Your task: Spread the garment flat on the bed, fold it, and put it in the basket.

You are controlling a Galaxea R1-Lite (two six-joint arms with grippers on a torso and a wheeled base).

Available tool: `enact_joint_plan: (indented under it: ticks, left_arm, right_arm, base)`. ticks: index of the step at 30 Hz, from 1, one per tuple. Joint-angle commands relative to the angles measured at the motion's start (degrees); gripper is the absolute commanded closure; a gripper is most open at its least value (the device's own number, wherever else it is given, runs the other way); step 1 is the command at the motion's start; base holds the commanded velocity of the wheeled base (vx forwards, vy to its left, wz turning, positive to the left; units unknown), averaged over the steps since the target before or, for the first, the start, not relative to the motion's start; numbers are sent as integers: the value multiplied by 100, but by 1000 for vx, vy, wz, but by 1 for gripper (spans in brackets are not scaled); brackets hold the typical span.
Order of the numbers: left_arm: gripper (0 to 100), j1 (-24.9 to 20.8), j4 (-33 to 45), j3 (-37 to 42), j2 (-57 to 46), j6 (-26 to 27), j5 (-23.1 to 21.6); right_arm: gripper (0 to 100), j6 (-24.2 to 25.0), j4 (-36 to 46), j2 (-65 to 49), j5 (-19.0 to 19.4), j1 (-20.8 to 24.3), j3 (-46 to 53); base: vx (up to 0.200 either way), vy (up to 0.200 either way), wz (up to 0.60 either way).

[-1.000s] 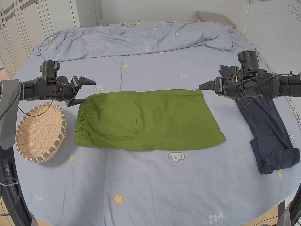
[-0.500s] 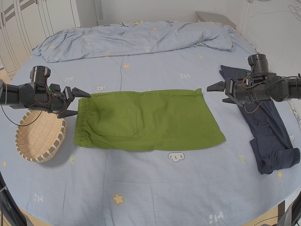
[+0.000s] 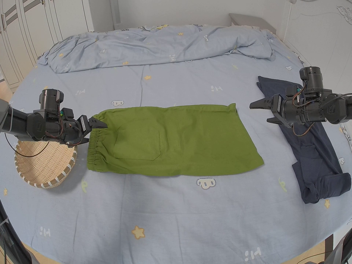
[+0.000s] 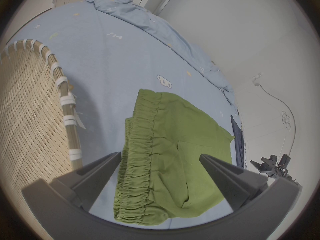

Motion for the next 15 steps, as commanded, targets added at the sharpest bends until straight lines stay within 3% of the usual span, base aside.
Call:
enact_joint_plan:
  ticks: [1,6,10,15]
  left_arm:
    - [0,-12,-8,-1,83,-4,4]
    - [0,-206,-8,139,135,295,127]
    - [0,-364,-17,192,135,427,584]
    - [0,-294,-26,122,276,418,610]
  right_arm:
    - [0,-1,2,-21,2,6,16]
    - [0,-1,2,-21,2,6,8]
    - [0,-1,2,-21,2,15,16]
    - [0,-1,2,-21,2,-20,16]
  base:
    - [0,0,0]
    - [0,0,0]
    - [0,0,0]
    - [0,0,0]
